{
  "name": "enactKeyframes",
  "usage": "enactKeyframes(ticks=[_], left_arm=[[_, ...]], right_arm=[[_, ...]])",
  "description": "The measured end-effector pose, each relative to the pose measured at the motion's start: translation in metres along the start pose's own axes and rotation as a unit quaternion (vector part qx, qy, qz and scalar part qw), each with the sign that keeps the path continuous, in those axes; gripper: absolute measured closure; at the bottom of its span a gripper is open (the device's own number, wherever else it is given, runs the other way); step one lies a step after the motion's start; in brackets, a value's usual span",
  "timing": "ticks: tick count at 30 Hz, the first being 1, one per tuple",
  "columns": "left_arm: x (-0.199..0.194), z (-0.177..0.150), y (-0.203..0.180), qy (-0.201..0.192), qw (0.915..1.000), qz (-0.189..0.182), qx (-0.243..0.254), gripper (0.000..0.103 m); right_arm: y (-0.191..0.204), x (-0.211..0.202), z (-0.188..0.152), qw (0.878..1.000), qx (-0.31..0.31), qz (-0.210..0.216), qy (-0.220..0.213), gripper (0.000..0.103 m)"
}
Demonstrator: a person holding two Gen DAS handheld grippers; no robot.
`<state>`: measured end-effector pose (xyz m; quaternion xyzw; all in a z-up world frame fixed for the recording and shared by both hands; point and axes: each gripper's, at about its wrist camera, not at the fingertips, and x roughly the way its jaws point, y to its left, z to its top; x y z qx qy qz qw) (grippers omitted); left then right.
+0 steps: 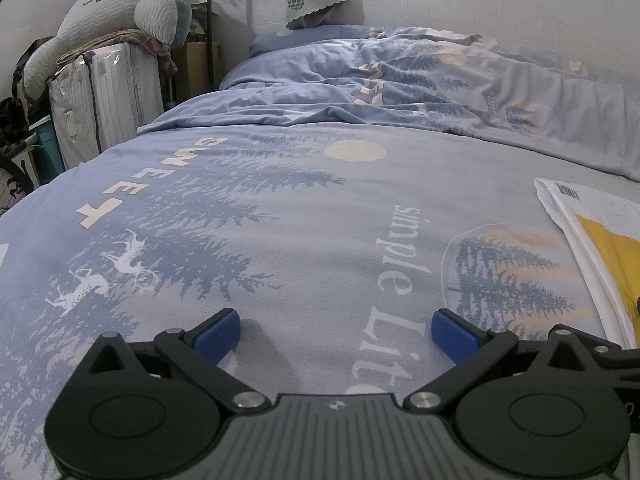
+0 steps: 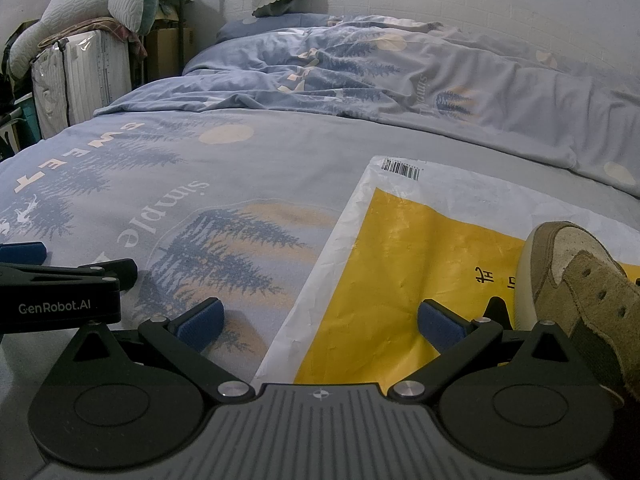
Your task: Lace up shoes with both hands
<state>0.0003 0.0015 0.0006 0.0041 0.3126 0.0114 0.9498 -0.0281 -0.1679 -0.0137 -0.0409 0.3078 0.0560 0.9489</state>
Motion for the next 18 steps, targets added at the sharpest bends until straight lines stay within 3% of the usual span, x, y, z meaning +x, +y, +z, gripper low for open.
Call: enactKeyframes(ticks=[18], left_arm=[[0.0007,0.0004,-0.0027,0.002,1.0,0.006,0.002,0.0]], right_arm=[[0.0005,0.0009,0.0002,1.0,-0.003,-0.003,-0.001,0.0]])
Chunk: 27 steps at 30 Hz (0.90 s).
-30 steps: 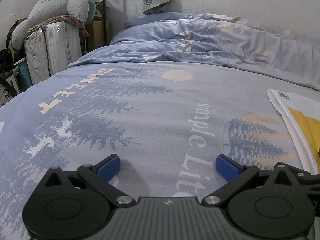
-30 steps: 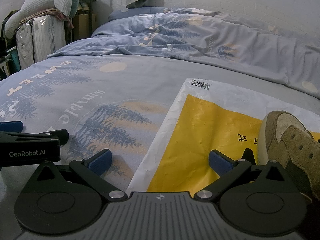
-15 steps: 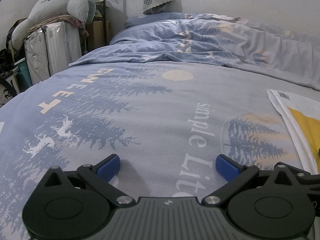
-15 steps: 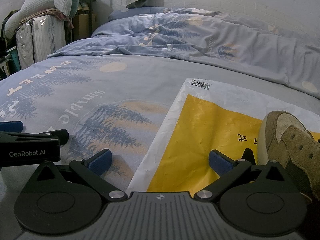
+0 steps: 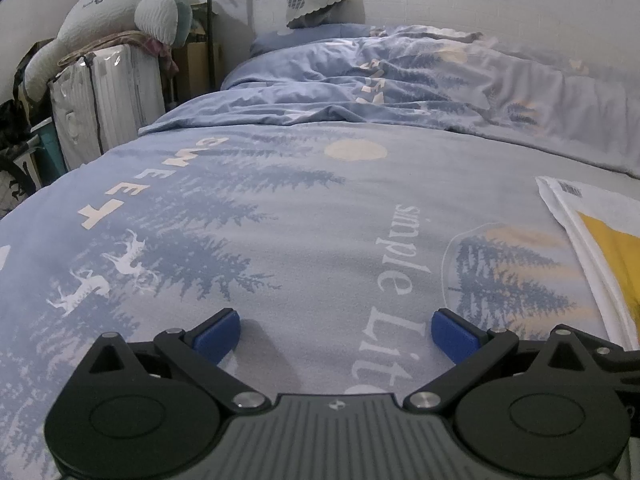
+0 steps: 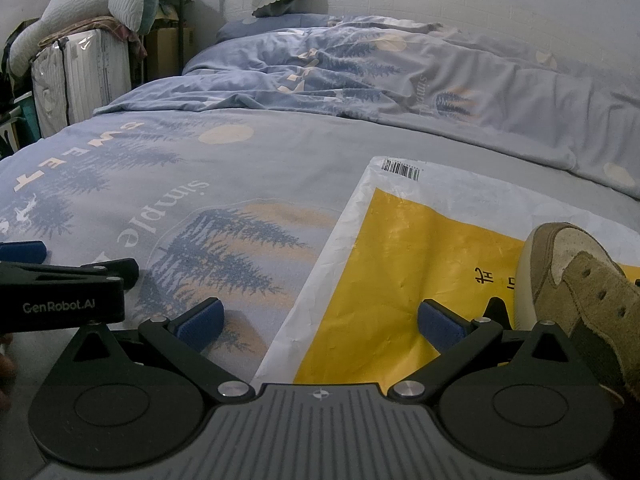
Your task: Lace up shoes with both hands
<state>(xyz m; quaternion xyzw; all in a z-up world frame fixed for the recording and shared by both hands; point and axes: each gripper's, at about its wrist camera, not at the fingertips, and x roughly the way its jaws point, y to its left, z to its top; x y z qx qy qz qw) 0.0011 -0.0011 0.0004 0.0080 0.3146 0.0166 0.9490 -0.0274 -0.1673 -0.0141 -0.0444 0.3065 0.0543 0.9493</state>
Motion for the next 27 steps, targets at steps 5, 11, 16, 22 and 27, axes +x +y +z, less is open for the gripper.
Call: enactKeyframes(ticks=[5,11,16,22,27], left_arm=[[-0.005,0.003,0.005,0.014,0.9995,-0.002,-0.026,0.0],[-0.041,0.027,0.041,-0.044,0.9807,-0.032,-0.188,0.007],[-0.096,0.045,0.043,-0.199,0.9444,-0.129,-0.228,0.005],[-0.11,0.053,0.014,-0.237,0.9058,-0.245,-0.251,0.001],[-0.099,0.051,-0.027,-0.187,0.8993,-0.324,-0.227,0.001]], right_arm=[[0.003,-0.002,-0.001,1.0,0.005,0.002,-0.001,0.0],[0.0,-0.031,-0.004,0.998,0.048,0.029,-0.011,0.0],[-0.011,-0.096,0.001,0.993,0.053,0.09,-0.059,0.0],[-0.055,-0.181,0.011,0.985,0.062,0.087,-0.133,0.0],[-0.12,-0.228,0.012,0.982,0.09,0.043,-0.162,0.0]])
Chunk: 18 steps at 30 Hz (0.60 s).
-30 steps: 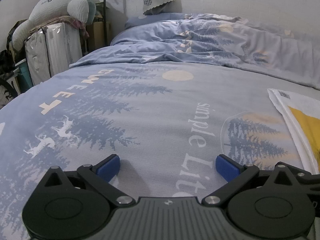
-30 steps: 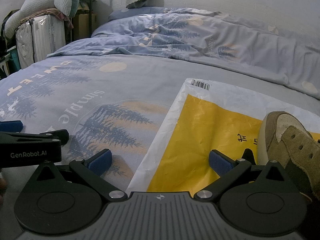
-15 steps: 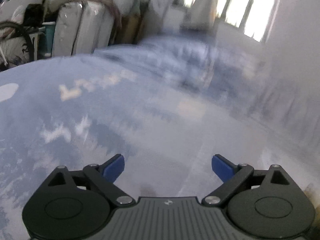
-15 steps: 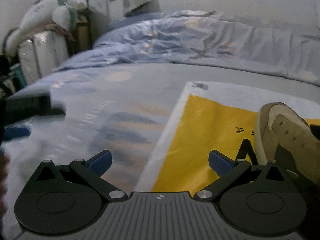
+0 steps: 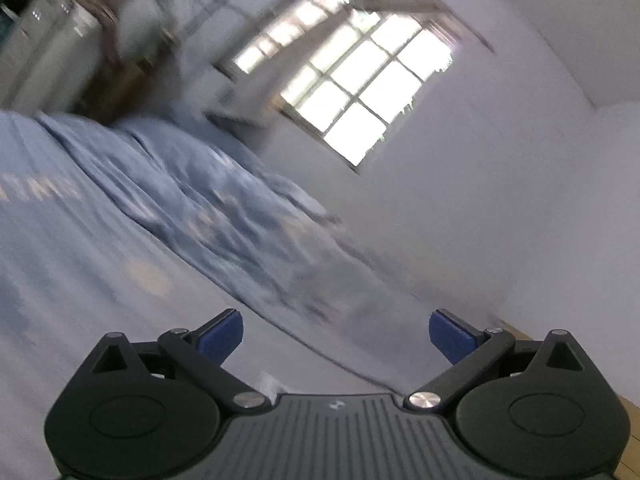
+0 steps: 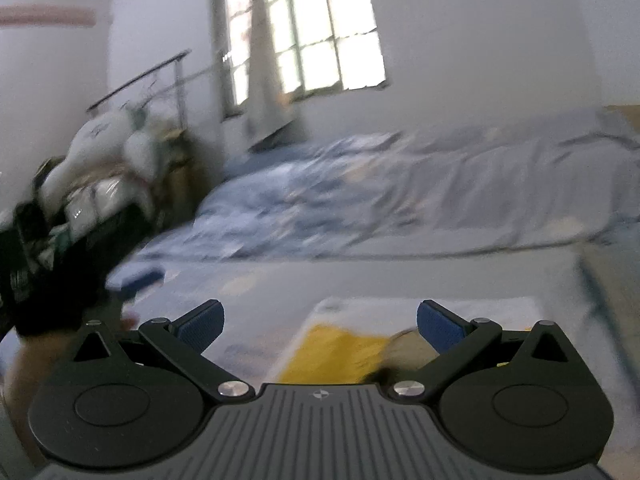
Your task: Lace up shoes with both hands
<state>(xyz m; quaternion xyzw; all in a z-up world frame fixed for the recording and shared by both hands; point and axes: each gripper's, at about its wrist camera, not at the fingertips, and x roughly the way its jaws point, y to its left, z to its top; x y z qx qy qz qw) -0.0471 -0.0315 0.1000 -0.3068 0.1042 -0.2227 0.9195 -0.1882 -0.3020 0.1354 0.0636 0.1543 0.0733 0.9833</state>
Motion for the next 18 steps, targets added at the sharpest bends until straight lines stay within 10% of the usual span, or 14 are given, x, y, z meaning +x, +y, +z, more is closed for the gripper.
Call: enactKeyframes(ticks=[6,11,18], left_arm=[[0.016,-0.032,-0.024,0.078,0.9922,-0.096,0.015,0.005],[0.027,-0.067,-0.04,0.144,0.9793,-0.137,0.036,0.018],[0.038,-0.079,-0.063,0.157,0.9726,-0.168,0.038,0.021]], right_arm=[[-0.075,-0.042,0.0,0.998,0.015,-0.055,-0.003,0.003],[-0.11,-0.039,-0.028,0.995,0.045,-0.049,0.07,0.044],[-0.114,-0.031,-0.07,0.988,0.027,-0.009,0.15,0.047]])
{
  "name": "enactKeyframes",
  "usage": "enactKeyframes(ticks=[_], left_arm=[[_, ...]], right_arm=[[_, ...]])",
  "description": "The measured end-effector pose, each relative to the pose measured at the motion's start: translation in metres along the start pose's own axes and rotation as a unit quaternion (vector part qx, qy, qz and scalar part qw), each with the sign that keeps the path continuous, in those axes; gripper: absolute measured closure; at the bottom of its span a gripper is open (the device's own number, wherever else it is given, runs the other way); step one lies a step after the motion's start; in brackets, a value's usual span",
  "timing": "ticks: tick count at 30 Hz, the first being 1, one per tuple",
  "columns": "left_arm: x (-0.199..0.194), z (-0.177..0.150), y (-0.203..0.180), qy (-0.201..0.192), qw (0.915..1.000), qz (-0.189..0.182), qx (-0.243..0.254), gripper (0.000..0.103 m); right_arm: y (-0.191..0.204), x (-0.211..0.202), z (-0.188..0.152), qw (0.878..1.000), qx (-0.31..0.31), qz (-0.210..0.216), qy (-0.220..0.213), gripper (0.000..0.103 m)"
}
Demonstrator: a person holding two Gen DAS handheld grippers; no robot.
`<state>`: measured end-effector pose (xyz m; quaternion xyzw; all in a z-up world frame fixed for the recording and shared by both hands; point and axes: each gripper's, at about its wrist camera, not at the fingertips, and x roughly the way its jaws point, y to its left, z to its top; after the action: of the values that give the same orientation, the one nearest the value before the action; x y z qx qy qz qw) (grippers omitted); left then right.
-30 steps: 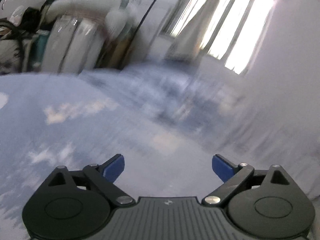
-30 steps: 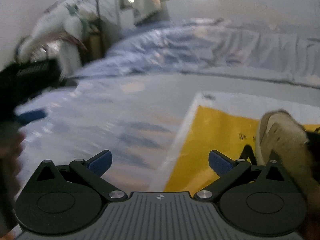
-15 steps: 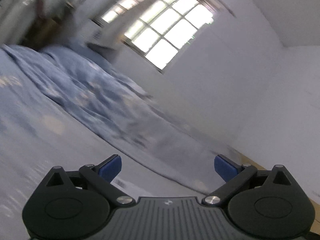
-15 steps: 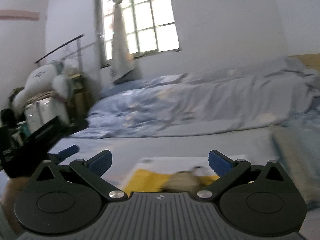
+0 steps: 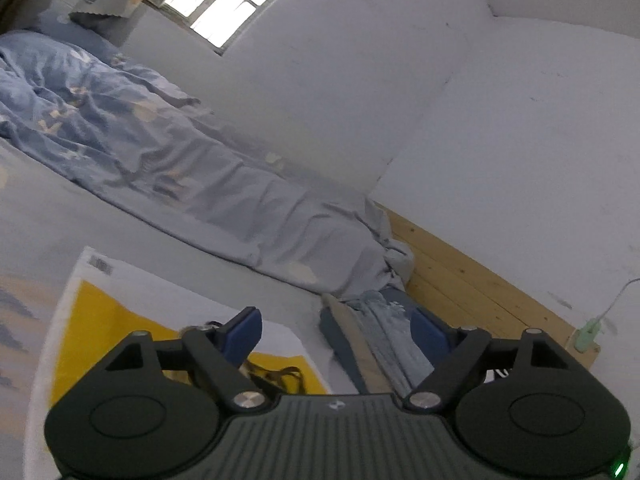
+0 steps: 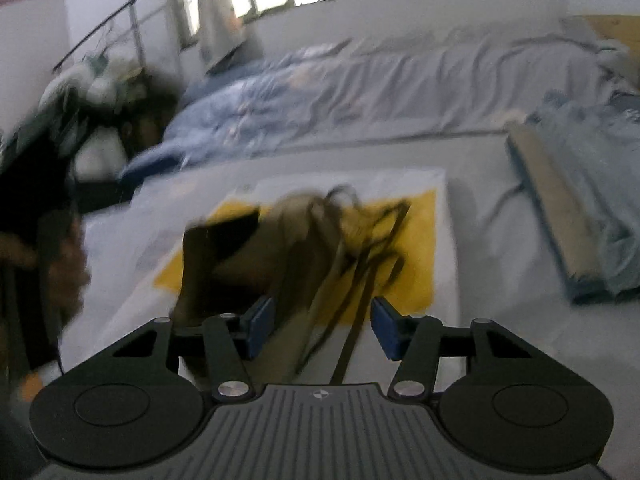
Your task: Lace up shoes with both hands
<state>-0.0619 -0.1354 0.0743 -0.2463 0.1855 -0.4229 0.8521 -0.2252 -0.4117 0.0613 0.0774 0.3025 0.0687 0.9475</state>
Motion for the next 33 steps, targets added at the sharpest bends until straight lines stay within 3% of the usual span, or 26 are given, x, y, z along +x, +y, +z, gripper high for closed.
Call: enactKeyframes(ticks=[6,14,16,18,23,28,33], left_arm=[[0.005,-0.005,-0.019,0.008,0.9999,-0.007,0.012,0.021],[0.01,-0.012,-0.028,0.021,0.9997,-0.015,0.008,0.021],[0.01,-0.011,-0.029,0.02,0.9996,-0.017,0.007,0.021],[0.01,-0.009,-0.029,0.021,0.9996,-0.02,0.006,0.021],[0.007,-0.005,-0.03,0.038,0.9987,-0.034,0.006,0.021],[0.004,-0.009,-0.032,0.082,0.9933,-0.08,0.018,0.021],[0.008,-0.029,-0.042,0.134,0.9832,-0.091,0.085,0.021]], right_arm=[[-0.006,0.02,-0.027,0.998,-0.017,-0.013,0.055,0.049],[0.0,0.04,-0.037,0.993,-0.074,-0.041,0.085,0.083],[0.003,0.046,-0.039,0.991,-0.092,-0.057,0.085,0.099],[-0.001,0.043,-0.034,0.992,-0.079,-0.048,0.086,0.102],[-0.033,0.018,0.0,0.999,0.023,0.006,0.024,0.102],[-0.065,-0.013,0.032,0.99,0.11,0.06,-0.07,0.102],[-0.063,-0.028,0.048,0.983,0.117,0.087,-0.11,0.102]])
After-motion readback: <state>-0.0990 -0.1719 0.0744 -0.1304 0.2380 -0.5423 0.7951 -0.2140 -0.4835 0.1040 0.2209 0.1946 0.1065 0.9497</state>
